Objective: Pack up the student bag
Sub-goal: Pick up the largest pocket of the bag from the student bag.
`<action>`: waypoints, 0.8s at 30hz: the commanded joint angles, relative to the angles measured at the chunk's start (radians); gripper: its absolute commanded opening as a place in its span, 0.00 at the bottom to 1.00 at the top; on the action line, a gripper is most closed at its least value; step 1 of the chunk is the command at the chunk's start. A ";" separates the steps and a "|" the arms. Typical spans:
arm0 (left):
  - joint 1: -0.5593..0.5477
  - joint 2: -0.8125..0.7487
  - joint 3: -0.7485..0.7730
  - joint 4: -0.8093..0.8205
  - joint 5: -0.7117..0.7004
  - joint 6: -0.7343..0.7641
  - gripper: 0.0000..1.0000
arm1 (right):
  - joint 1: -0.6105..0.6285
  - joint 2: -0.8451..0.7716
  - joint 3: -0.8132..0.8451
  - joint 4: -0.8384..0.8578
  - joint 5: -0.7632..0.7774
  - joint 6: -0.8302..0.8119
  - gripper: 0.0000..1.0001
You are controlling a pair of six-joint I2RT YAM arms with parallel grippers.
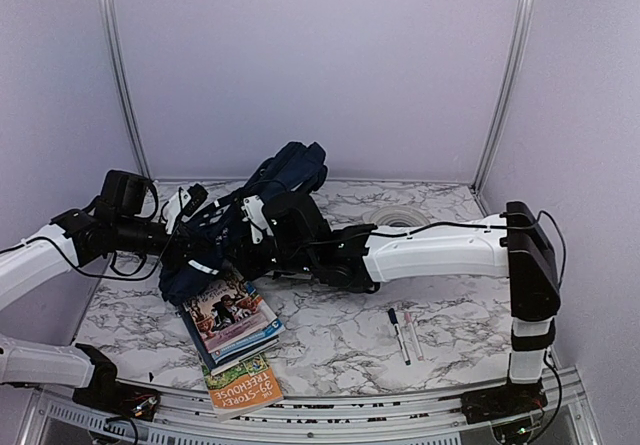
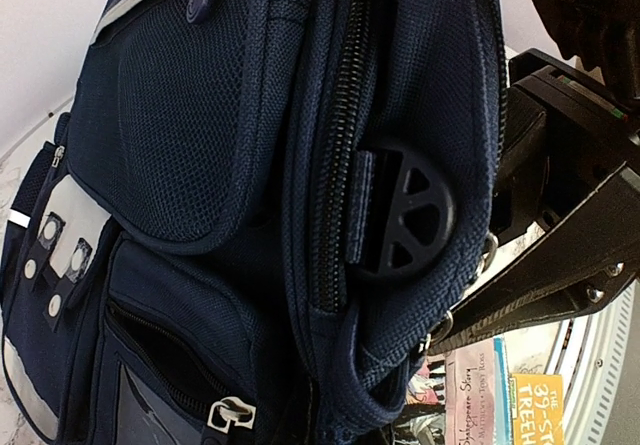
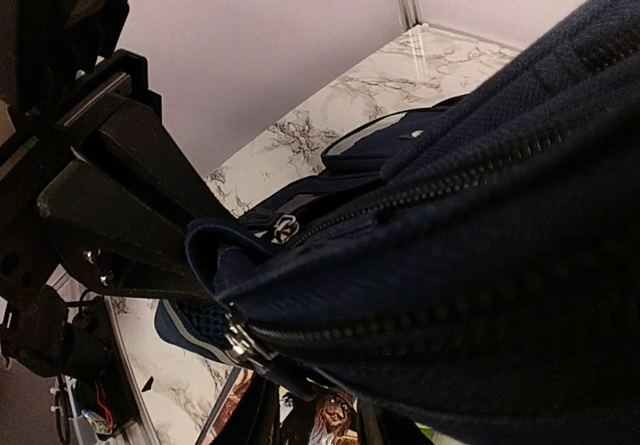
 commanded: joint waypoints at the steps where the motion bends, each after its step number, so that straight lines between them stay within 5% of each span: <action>1: -0.003 -0.037 0.007 0.126 0.100 -0.007 0.00 | -0.024 0.000 0.044 0.078 0.045 0.059 0.24; 15: -0.003 -0.025 0.002 0.129 0.102 -0.006 0.00 | -0.026 -0.024 0.070 0.073 -0.011 0.109 0.29; 24: -0.003 -0.019 -0.001 0.130 0.097 -0.007 0.00 | -0.022 -0.052 0.052 0.090 -0.063 0.225 0.11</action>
